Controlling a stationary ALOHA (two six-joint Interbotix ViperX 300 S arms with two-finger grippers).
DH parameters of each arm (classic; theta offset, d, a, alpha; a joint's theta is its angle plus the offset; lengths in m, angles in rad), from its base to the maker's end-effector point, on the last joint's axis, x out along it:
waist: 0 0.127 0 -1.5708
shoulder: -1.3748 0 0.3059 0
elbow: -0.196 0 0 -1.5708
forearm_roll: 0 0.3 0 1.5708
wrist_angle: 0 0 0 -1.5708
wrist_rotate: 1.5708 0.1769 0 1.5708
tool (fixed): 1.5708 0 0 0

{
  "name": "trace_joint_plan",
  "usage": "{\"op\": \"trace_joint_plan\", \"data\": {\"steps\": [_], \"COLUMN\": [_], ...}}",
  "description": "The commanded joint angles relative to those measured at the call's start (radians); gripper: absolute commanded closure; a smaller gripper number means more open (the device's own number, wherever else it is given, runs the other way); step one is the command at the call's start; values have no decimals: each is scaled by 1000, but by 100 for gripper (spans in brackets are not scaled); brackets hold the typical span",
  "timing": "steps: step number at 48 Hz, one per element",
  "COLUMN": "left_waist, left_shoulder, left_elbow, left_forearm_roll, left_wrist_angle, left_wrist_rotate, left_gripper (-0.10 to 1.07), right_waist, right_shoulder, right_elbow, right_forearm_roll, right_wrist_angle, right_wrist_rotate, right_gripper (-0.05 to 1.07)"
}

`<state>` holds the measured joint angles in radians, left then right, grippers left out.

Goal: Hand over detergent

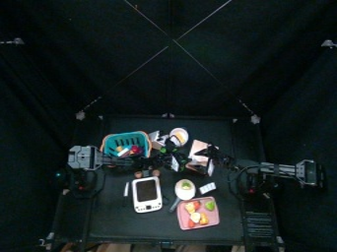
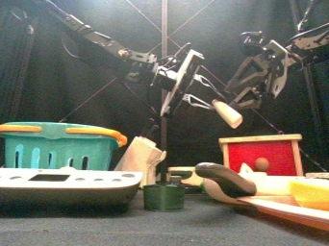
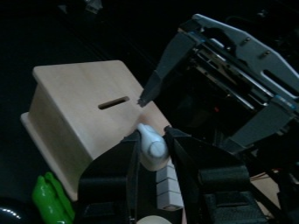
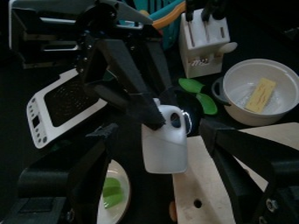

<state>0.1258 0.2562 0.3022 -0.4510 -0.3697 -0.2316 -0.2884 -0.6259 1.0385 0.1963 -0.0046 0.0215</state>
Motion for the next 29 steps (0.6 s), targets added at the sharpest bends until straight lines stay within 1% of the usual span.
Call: {"op": "trace_joint_plan", "data": {"steps": [1, 14, 20, 29], "left_waist": [11, 28, 32, 38], "left_shoulder": [-9, 17, 25, 26], "left_elbow": [-51, -118, -132, -133], "left_forearm_roll": [17, 25, 43, 44], "left_wrist_angle": [12, 112, 123, 129], "left_wrist_rotate": [2, 3, 2, 2], "left_gripper": [42, 42, 42, 42], "right_waist": [-20, -64, -67, -67], "right_shoulder": [5, 37, 54, 72], "right_elbow": [-31, -63, -72, -75], "right_forearm_roll": [9, 28, 26, 26], "right_wrist_angle": [9, 41, 64, 89], "right_wrist_rotate": [2, 2, 2, 2], "right_gripper": [-1, -1, -1, 0]}}
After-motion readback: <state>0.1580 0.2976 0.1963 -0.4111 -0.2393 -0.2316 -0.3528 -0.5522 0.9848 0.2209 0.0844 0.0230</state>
